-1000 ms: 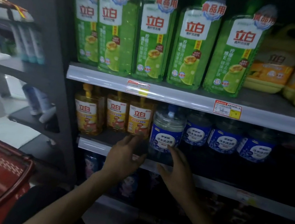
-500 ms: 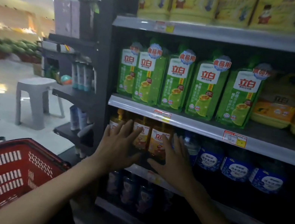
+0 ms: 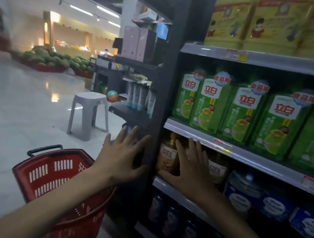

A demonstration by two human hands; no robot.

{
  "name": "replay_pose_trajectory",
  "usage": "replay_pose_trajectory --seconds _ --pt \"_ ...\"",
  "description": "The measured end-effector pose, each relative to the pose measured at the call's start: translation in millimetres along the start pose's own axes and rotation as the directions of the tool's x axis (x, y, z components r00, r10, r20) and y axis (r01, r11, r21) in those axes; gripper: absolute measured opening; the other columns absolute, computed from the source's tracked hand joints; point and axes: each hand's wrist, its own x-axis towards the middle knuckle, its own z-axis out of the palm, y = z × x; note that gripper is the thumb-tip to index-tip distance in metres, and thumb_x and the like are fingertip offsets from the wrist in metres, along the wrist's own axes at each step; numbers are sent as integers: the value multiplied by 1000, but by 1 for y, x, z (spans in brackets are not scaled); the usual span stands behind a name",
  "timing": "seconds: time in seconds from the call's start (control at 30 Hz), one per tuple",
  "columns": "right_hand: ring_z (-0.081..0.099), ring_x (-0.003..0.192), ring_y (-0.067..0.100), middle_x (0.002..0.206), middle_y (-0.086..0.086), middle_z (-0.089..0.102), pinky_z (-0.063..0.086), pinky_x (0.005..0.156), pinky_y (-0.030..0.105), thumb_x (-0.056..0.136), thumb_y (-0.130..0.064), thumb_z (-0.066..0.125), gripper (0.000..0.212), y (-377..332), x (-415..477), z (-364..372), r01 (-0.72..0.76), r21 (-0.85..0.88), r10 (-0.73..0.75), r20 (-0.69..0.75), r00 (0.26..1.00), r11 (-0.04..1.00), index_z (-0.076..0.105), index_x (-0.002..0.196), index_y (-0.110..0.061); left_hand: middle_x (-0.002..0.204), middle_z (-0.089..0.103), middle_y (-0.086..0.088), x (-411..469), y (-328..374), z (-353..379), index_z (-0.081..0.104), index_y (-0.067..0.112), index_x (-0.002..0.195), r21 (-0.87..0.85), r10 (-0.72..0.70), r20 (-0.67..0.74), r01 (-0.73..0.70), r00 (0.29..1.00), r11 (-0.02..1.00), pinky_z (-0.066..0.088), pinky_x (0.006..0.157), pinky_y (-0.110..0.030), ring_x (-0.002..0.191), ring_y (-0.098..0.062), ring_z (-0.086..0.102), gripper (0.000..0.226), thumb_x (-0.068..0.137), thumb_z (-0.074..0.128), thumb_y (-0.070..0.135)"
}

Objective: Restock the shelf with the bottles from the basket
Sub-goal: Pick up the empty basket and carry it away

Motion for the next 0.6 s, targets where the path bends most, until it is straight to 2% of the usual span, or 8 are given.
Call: replay_pose_trajectory --seconds 0.23,0.4,0.5,0.6 --pt "-27 153 29 167 7 -24 -5 125 51 85 -82 49 107 -83 34 42 131 55 -138 147 979 990 -11 160 -36 174 0 -5 -66 -96 24 -3 45 163 106 -250 101 239 963 965 19 122 -65 160 -34 1 96 77 19 83" --pt "-22 154 31 169 10 -17 -5 126 51 84 -80 51 107 -124 63 100 175 79 -187 205 961 981 -6 162 -32 174 -6 -6 -107 -150 60 -3 45 163 112 -402 198 387 894 915 18 123 -65 160 -33 -2 93 87 41 77" --pt "-21 154 31 169 12 -14 -5 125 53 82 -79 53 108 -141 87 149 208 78 -221 223 949 975 -3 162 -31 174 -2 -9 -125 -171 88 0 44 163 131 -479 227 461 848 878 18 122 -65 160 -36 1 93 86 41 76" --pt "-16 155 34 169 16 -11 -3 125 54 84 -77 54 108 -158 109 201 199 71 -211 301 930 977 -3 162 -28 173 -4 -10 -132 -192 121 1 42 163 145 -570 311 555 760 819 16 121 -67 159 -36 -3 93 88 45 75"
